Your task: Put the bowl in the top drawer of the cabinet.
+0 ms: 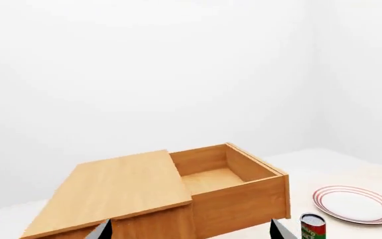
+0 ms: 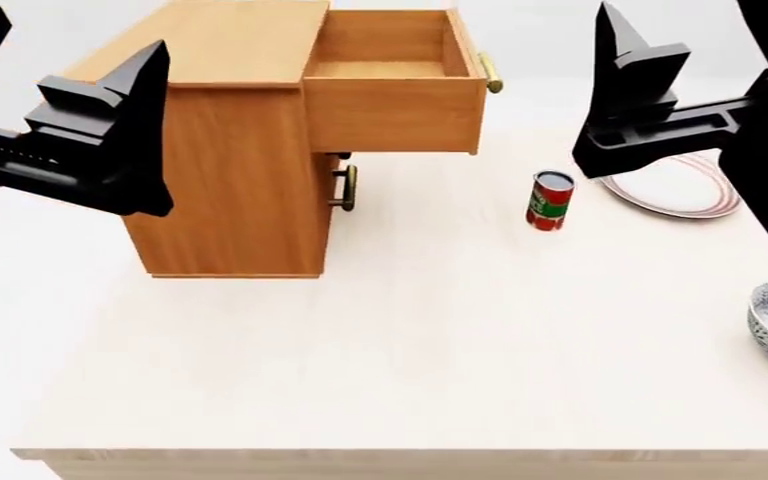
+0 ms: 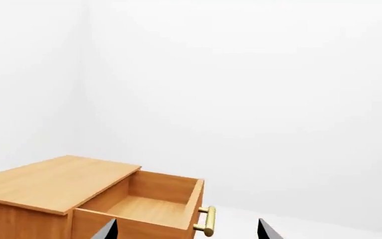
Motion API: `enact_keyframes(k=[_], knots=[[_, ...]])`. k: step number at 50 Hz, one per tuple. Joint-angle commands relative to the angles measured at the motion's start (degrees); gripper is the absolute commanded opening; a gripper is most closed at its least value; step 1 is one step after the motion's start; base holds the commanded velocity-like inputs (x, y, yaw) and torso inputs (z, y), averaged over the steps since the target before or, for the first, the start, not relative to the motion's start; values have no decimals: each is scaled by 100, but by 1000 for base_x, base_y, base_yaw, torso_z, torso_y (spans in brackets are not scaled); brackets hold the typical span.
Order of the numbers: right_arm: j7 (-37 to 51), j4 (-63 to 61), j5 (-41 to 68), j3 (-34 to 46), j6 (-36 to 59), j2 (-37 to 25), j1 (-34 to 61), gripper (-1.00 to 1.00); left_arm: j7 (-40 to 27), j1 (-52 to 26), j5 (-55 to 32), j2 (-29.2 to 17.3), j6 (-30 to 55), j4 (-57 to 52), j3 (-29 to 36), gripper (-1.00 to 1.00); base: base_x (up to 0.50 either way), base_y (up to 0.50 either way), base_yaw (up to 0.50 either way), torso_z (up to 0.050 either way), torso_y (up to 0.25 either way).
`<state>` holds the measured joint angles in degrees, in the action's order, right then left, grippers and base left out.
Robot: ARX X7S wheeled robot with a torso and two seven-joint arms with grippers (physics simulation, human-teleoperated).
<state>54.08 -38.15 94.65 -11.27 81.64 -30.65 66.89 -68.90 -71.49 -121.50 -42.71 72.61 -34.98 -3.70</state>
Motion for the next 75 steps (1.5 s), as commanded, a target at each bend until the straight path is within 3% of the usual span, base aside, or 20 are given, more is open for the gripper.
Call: enact_keyframes(k=[1, 40, 57, 61, 68, 75], knots=[[-15, 22, -50, 42, -98, -125, -11, 100, 58, 15, 39, -13, -26, -9, 12, 100, 285, 133, 0, 0, 0], [-182, 5, -291, 232, -398, -301, 35, 100, 23, -282, -142, -203, -301, -71, 294, 100, 484, 26, 0, 0, 1], [113, 76, 165, 301, -525, -504, 200, 100, -39, -535, -330, -339, -458, -132, 418, 100, 435, 107, 0, 0, 0], [630, 328, 932, 578, -556, -822, 430, 100, -171, -794, -630, -450, -635, -86, 568, 100, 0, 0, 0, 0, 0], [1552, 973, 2651, 1557, -693, -1939, 1169, 100, -330, -1216, -1145, -598, -981, 108, 774, 100, 0, 0, 0, 0, 0], [2392, 1489, 4361, 3096, -706, -3097, 2150, 100, -332, -1322, -1315, -531, -1145, 99, 859, 100, 0, 0, 0, 0, 0]])
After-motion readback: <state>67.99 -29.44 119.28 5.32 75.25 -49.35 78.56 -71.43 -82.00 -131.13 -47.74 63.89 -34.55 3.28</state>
